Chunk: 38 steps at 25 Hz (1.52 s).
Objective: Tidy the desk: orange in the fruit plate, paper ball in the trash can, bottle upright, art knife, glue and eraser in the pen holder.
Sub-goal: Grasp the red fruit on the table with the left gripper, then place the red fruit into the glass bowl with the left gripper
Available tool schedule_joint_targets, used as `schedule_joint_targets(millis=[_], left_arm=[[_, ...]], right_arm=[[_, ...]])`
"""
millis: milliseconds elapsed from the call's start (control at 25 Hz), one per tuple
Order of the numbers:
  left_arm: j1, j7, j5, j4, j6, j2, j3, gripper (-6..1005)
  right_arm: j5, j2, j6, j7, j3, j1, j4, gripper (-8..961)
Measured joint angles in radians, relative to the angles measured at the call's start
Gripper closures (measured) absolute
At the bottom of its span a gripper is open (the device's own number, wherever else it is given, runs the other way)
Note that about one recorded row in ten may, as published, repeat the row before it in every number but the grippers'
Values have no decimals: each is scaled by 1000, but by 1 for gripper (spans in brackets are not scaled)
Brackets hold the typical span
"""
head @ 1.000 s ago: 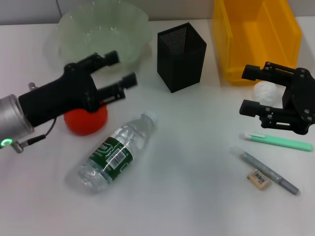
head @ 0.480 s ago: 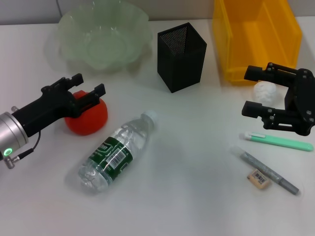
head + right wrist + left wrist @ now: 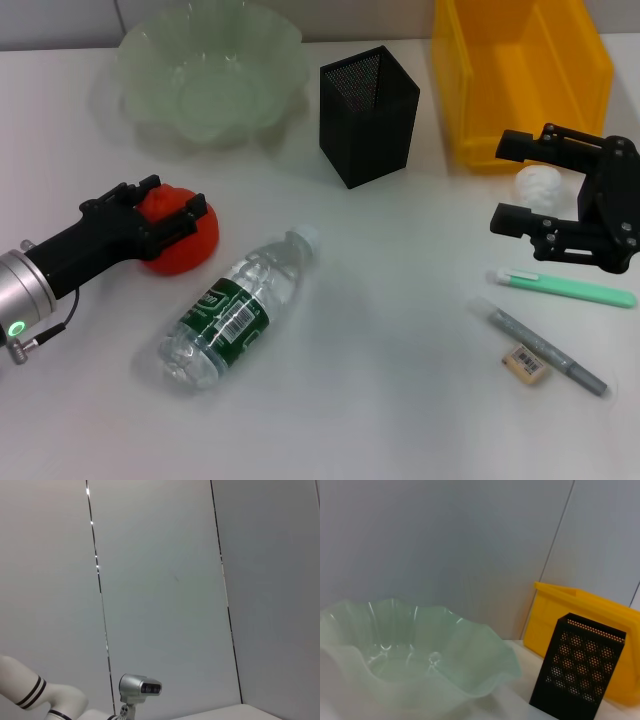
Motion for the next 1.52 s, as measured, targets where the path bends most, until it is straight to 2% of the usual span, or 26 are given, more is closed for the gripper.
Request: schedule_joint_targets(millis=[160,640,800,920,960,1040,1120,1160,1200,1280,1320,1360,1400,1440,1480,1520], left_arm=[[1,0,13,-1,6,-1,2,216],[1,0,14,-1,-4,-3,-11,409],[12,1,12,20,67,1,-54,643],[15,1,12,32,125,3,-93,690],[13,1,12,56,182,0,-140,706],[9,4,12,72,199,-3,-163,737],[-10,20,10,95,213,-10,-198,763],[-55,40,5,100,210,-12,-211,773],[-55,40,5,100,210,-12,-211,784],[-112,48,2,96,174,-13,-213,804],[-144,49,1,94,137,-13,-213,826],[-211,50,0,89,40,-17,-214,848],[-211,50,0,89,40,-17,-214,852],[-252,51,-1,80,-25,-19,-213,855],[-322,59,-1,49,-157,-23,-213,859],[-322,59,-1,49,-157,-23,-213,862]], right_arm=[[0,0,7,-10,5,1,0,171],[0,0,14,-12,8,1,-1,171],[1,0,21,-12,9,1,-1,171],[4,0,21,-12,9,1,-1,171],[6,0,22,-12,10,1,-1,171],[8,0,22,-12,10,1,0,171],[9,0,22,-12,10,2,0,171],[9,2,22,-12,10,2,0,171],[9,2,22,-12,10,2,0,171],[9,5,22,-12,10,2,0,171],[9,6,22,-12,11,2,0,171],[9,8,22,-11,11,2,0,171],[9,8,22,-11,11,2,0,170],[9,9,21,-11,11,1,0,170],[9,10,17,-12,11,0,0,170],[9,10,17,-12,11,0,0,170]])
